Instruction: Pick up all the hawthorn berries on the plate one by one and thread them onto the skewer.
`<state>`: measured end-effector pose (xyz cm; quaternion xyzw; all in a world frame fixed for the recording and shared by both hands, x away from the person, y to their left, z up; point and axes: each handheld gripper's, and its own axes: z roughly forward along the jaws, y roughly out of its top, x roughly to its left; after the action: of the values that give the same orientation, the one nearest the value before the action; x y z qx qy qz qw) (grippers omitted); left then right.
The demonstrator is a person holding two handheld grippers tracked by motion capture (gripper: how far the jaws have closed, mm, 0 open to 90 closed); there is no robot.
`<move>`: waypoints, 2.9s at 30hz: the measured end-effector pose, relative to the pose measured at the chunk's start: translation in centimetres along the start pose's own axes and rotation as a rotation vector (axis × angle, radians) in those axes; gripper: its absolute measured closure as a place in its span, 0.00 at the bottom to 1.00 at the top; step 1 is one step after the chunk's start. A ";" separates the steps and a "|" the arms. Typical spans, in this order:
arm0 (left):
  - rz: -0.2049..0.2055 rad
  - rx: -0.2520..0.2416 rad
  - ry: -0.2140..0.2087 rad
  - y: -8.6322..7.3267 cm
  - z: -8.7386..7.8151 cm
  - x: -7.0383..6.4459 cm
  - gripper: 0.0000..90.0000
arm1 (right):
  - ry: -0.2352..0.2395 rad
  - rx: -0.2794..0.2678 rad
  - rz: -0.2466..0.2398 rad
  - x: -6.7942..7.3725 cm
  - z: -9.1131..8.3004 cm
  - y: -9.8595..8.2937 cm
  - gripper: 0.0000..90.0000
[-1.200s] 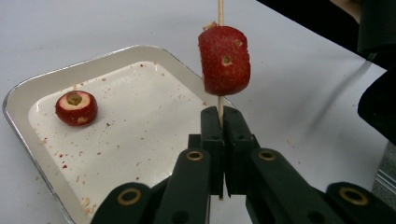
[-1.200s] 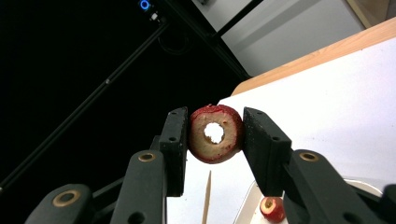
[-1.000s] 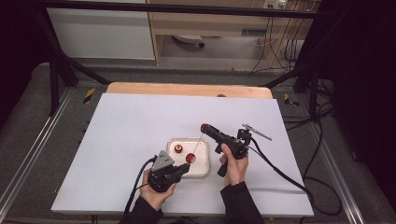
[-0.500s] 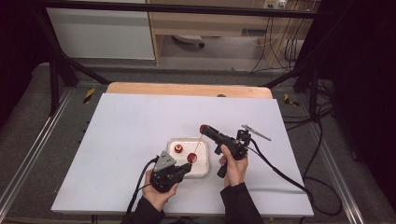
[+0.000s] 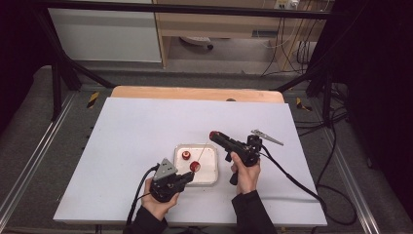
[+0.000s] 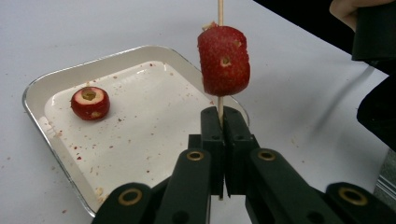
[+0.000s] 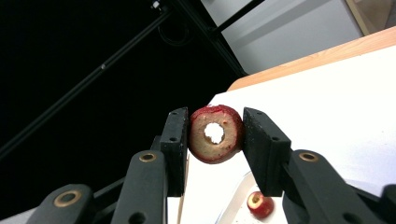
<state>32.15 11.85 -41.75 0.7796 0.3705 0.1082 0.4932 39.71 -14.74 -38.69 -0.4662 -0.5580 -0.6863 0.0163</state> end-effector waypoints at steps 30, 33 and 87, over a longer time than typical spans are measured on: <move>-0.082 0.086 -0.033 0.3 1.0 -0.5 0.98 | -0.074 0.089 -0.232 0.1 0.1 -0.5 0.69; -0.092 0.088 -0.021 0.4 0.9 -0.7 0.98 | -0.090 0.099 -0.272 0.2 0.0 -0.7 0.69; -0.097 0.109 0.006 0.9 3.4 -0.4 0.98 | -0.128 0.202 -0.358 0.3 -0.1 -4.3 0.70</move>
<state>34.10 8.97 -42.56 0.7862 0.4146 0.0662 0.4534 37.17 -13.03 -41.66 -0.3981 -0.6978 -0.5879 -0.0945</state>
